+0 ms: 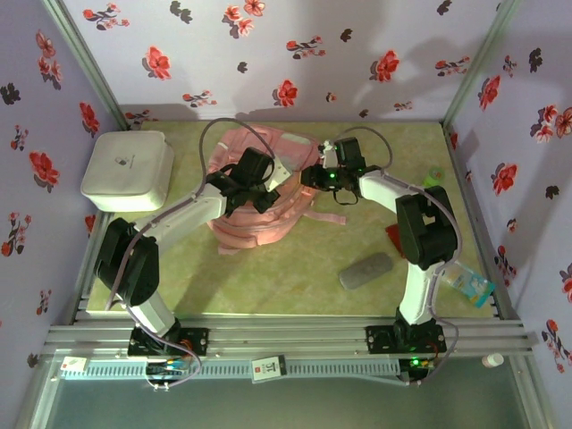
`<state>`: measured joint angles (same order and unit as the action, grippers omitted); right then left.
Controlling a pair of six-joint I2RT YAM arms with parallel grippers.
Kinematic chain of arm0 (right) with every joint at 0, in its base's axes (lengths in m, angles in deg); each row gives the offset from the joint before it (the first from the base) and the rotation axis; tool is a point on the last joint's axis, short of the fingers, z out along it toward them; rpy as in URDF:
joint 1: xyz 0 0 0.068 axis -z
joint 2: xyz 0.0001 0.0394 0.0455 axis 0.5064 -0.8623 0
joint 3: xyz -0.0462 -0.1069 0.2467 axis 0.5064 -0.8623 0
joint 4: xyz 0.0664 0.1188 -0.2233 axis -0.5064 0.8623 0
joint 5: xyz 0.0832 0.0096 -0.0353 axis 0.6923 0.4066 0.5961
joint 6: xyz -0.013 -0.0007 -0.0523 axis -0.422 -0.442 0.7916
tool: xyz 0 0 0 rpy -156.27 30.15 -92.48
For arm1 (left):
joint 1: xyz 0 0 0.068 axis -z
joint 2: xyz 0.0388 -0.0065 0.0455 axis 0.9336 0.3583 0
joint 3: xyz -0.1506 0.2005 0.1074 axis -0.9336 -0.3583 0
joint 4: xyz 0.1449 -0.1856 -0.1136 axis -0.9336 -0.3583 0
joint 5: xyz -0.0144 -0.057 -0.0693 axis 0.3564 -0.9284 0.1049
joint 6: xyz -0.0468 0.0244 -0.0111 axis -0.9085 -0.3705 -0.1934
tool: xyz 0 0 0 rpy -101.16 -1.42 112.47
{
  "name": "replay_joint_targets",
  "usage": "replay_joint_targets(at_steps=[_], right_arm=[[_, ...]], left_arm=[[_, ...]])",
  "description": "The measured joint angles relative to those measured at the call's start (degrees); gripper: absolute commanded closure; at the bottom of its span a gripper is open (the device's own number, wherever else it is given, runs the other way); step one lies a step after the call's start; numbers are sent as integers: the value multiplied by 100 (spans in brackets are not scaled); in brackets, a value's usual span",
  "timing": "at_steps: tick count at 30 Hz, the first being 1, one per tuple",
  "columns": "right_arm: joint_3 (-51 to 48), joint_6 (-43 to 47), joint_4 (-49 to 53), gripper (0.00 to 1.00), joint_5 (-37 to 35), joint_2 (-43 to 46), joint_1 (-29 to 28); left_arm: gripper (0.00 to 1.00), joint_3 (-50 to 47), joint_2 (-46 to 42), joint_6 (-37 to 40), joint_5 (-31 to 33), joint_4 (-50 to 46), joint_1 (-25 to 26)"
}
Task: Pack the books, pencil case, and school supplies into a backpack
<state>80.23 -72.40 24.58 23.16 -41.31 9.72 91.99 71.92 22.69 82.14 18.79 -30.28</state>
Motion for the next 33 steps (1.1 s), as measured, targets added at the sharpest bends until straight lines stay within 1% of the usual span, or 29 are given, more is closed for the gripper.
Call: replay_joint_targets(at_steps=[9,17,19,22,27,33], right_arm=[[0,146,212,80,-214,120,0],[0,208,262,77,-227,129,-2],[0,208,264,80,-236,129,-2],[-13,205,258,82,-234,129,-2],[-232,136,85,83,-234,245,0],[-763,-179,-271,83,-184,490,0]], left_arm=[[93,0,0,-20,2,0,0],[93,0,0,-22,2,0,0],[93,0,0,-24,0,0,0],[93,0,0,-57,0,0,0],[93,0,13,-151,-42,-13,0],[93,24,101,-313,-168,-55,0]])
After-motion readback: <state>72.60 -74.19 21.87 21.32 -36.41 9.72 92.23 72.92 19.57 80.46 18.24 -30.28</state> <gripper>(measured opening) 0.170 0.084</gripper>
